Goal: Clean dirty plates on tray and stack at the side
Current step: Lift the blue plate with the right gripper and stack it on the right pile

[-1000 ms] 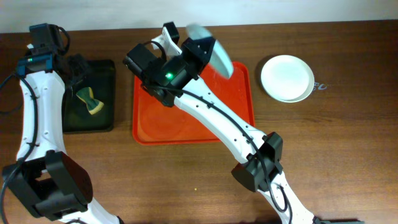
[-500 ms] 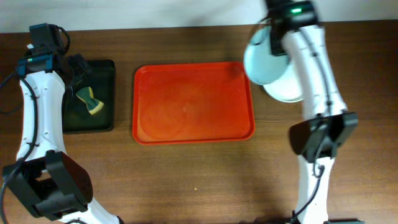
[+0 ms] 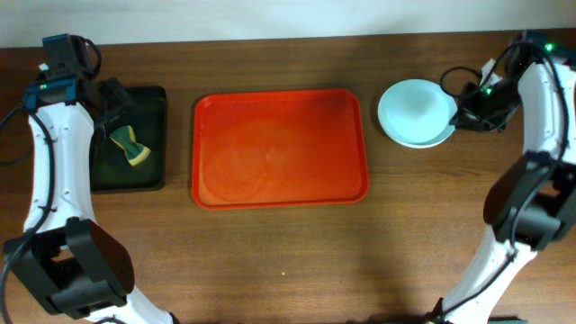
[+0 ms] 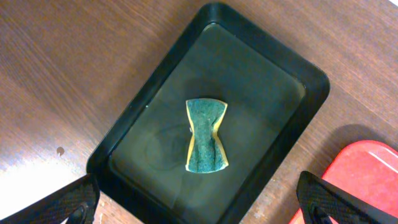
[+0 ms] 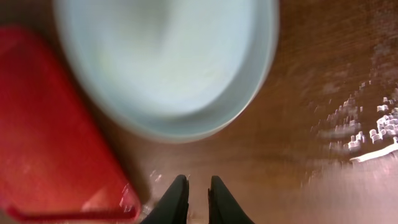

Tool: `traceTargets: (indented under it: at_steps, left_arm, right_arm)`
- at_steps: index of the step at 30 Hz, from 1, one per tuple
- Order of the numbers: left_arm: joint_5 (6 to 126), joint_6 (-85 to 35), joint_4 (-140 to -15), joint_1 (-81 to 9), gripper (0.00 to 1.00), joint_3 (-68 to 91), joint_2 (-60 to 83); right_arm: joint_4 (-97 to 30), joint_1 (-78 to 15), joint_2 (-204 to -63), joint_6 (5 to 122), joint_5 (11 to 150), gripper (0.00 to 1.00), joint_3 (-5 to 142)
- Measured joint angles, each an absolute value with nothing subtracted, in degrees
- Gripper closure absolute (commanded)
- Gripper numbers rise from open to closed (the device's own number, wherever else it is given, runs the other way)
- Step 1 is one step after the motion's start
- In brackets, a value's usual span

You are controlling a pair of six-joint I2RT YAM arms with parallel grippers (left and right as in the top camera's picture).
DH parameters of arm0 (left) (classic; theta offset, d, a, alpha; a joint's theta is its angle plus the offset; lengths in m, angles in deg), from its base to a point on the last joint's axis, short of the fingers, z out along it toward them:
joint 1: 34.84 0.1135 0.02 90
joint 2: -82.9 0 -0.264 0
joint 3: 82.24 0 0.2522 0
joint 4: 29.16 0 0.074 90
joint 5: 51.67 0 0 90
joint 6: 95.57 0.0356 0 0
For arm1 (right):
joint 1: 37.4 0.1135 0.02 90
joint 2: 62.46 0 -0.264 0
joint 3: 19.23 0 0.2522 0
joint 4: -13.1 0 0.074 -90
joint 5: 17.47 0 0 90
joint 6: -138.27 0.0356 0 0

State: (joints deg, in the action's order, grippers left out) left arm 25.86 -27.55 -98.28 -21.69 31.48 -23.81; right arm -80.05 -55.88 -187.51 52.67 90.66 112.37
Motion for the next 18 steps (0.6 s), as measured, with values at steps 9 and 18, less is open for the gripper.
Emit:
traceTargets:
  at_steps: [9, 18]
  left_arm:
    - [25.86, -27.55, -98.34, -21.69, 0.01, 31.48, -23.81]
    - [25.84, -27.55, -98.36, -21.69, 0.01, 31.48, -23.81]
  right_arm:
    - [-97.65, -21.28, -166.48, 48.02, 85.48, 0.01, 112.68]
    - [-97.63, -12.54, -165.09, 47.82, 85.48, 0.01, 112.57]
